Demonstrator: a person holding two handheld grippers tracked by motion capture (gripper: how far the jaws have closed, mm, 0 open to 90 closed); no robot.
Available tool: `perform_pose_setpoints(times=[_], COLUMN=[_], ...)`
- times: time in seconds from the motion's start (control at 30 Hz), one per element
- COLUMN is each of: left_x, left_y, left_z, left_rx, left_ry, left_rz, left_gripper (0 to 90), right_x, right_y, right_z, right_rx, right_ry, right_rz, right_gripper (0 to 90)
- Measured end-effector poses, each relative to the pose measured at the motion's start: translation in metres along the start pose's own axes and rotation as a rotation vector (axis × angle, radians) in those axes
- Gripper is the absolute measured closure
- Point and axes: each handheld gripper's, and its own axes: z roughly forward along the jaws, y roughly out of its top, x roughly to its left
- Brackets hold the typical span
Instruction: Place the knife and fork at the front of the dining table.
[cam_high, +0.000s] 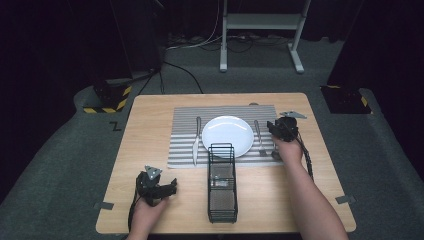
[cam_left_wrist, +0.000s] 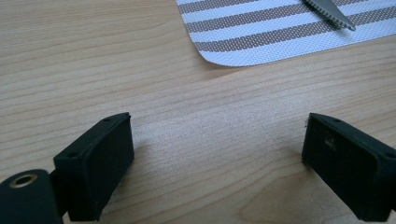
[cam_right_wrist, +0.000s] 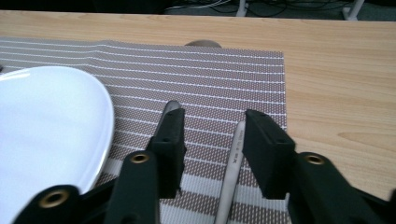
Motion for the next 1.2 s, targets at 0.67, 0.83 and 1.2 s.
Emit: perform_pose_setpoints(times=[0.67, 0.83, 1.2], left_x=[0.0, 0.0, 0.001], left_y=[0.0, 0.0, 0.0], left_z=[0.0, 0.0, 0.0], left_rx=[0.001, 0.001, 0.0], left_ry=[-0.002, -0.003, -0.004], left_rz=[0.004, 0.005, 0.006], left_gripper=[9.0, 9.0, 9.0], right_x=[-0.005, -0.002, -0.004], right_y=[-0.034, -0.036, -0.033], right_z=[-0.019, -0.013, -0.031], right_rx=[0.136, 0.144, 0.078], right_ry=[-0.109, -0.097, -0.079], right_rz=[-0.111, -0.118, -0.104], right_gripper=[75.1, 74.3, 61.7])
